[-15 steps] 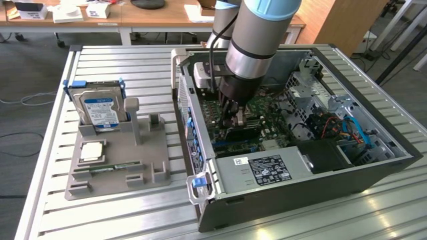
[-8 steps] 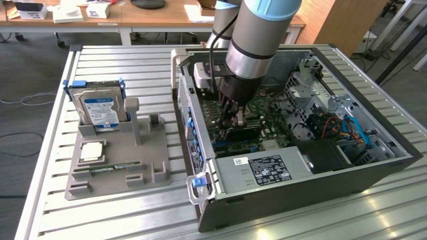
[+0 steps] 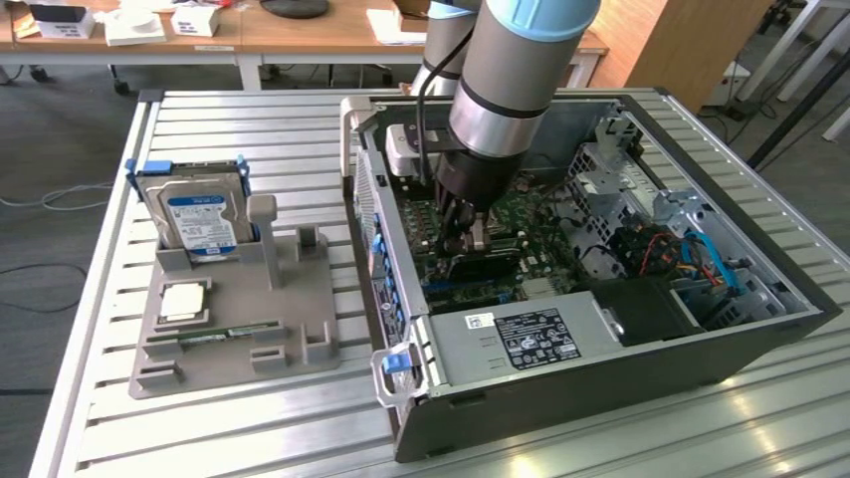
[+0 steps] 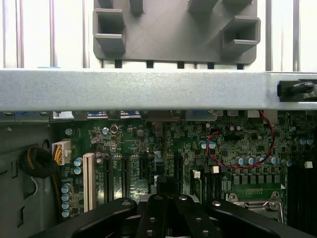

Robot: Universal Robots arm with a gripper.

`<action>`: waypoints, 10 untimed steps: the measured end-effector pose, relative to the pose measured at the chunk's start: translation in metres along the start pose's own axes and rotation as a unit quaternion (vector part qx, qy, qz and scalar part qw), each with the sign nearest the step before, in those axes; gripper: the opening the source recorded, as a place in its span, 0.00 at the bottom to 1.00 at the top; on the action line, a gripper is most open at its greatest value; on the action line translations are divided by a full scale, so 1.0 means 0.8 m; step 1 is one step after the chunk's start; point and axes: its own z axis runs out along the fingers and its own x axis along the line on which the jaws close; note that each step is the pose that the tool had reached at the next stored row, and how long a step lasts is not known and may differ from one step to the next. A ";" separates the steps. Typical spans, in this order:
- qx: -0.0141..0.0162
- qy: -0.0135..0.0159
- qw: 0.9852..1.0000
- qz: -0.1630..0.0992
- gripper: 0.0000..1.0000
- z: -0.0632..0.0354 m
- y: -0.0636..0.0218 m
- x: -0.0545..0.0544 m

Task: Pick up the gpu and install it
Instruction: 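Press down on the gpu until it lock into place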

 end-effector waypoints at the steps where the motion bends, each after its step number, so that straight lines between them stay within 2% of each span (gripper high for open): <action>1: 0.000 0.000 1.000 0.000 0.11 0.000 0.000 0.000; 10: 0.000 0.000 1.000 0.000 0.11 0.001 0.000 0.000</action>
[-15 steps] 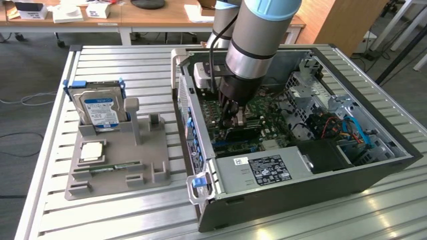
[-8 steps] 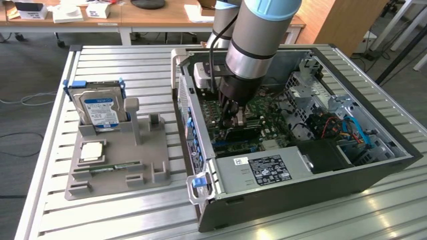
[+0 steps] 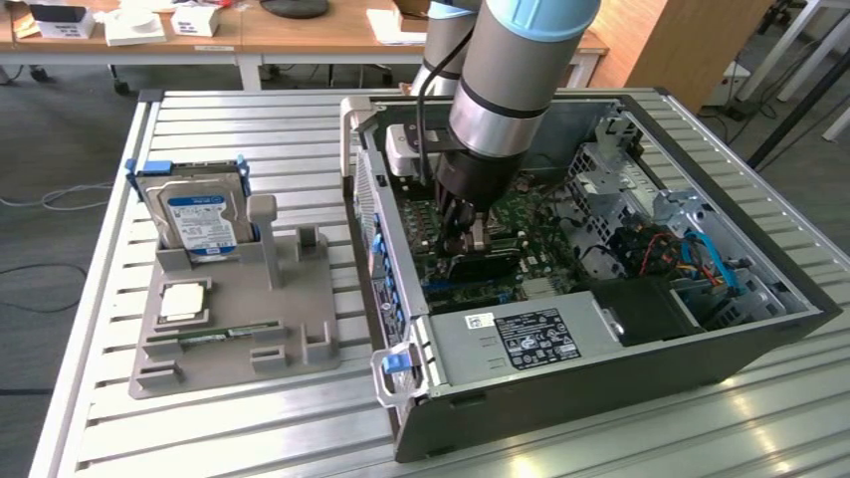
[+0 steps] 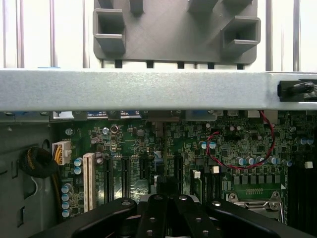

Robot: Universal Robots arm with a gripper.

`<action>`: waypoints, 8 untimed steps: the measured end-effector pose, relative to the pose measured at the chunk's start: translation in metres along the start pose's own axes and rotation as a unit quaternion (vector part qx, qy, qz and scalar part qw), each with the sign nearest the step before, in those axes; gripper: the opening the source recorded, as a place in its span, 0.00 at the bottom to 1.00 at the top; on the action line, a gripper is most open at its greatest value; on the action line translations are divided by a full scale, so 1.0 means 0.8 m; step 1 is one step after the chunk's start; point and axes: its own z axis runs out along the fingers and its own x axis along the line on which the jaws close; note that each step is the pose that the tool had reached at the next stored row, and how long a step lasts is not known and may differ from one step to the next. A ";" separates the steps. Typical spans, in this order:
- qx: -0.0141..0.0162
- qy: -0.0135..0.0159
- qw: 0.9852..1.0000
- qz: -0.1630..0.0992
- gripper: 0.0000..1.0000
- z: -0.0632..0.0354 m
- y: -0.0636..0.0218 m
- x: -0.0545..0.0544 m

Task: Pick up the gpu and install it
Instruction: 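Press down on the gpu until it lock into place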

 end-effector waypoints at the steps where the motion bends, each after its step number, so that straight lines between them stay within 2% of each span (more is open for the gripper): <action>1: 0.000 0.000 1.000 0.000 0.11 0.000 0.000 0.000; 8: 0.000 0.000 1.000 0.000 0.11 -0.001 0.000 0.000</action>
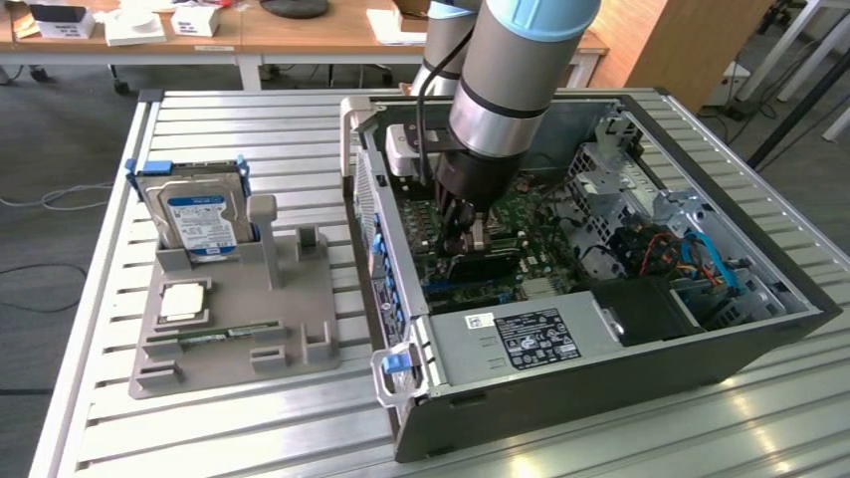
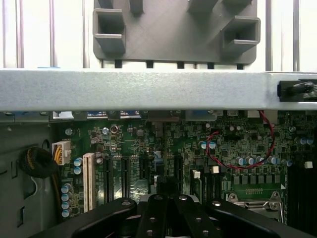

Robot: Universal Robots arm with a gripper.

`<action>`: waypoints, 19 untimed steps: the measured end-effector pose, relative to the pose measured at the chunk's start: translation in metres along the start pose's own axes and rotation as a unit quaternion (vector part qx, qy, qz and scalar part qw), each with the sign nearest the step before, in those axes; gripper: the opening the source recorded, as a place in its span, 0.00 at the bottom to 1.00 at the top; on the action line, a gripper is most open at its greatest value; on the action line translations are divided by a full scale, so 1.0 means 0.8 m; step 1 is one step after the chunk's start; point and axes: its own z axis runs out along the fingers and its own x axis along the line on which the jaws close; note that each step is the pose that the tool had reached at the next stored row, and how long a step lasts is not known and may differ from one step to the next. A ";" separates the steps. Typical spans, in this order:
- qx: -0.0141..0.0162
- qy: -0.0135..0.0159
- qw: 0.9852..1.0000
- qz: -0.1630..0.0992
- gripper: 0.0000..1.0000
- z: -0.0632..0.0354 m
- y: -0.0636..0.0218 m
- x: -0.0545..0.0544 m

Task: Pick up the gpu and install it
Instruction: 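Press down on the gpu until it lock into place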

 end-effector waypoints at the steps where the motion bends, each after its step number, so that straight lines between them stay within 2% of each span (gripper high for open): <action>1: 0.000 0.000 1.000 0.000 0.11 -0.001 0.000 0.000; 19: 0.000 0.000 1.000 0.000 0.11 -0.051 0.002 -0.003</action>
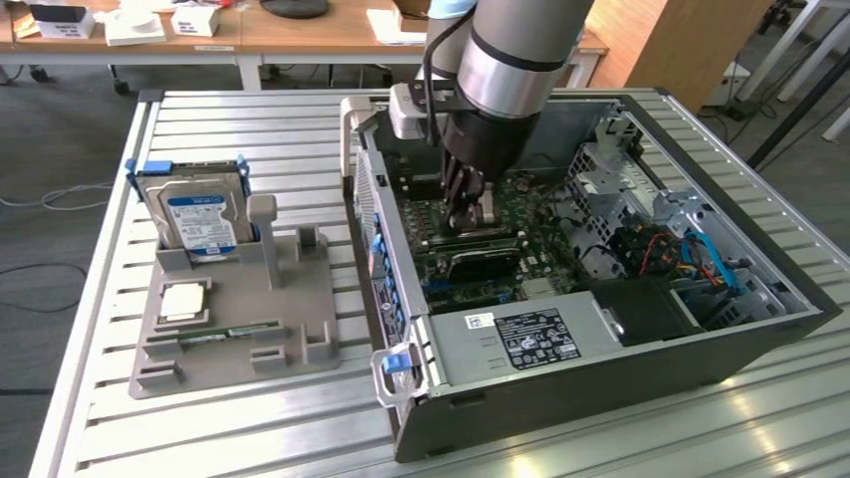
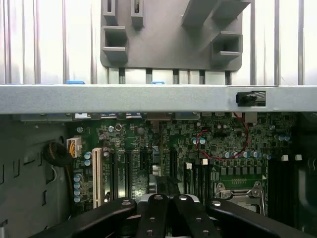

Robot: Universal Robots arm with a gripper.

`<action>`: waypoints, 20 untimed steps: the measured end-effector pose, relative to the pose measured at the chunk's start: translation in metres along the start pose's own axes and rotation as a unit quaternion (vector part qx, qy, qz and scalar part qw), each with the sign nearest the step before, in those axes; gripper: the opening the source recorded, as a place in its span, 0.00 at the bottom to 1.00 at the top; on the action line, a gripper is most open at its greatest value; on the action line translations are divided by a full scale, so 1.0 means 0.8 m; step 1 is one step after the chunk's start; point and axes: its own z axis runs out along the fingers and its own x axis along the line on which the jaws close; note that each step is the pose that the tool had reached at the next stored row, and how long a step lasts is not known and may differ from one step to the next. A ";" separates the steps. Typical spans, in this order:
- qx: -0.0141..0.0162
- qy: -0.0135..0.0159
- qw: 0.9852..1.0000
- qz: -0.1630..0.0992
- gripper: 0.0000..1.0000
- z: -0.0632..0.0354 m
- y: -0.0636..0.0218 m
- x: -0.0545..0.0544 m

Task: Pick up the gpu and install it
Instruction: 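Press down on the gpu until it lock into place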

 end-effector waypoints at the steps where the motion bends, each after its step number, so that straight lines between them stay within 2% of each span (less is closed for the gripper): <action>1: 0.000 0.000 1.000 0.000 0.11 -0.002 0.000 0.000; 9: 0.000 0.000 1.000 0.000 0.11 -0.004 -0.001 0.000; 20: 0.000 0.000 1.000 0.000 0.11 -0.005 -0.025 -0.001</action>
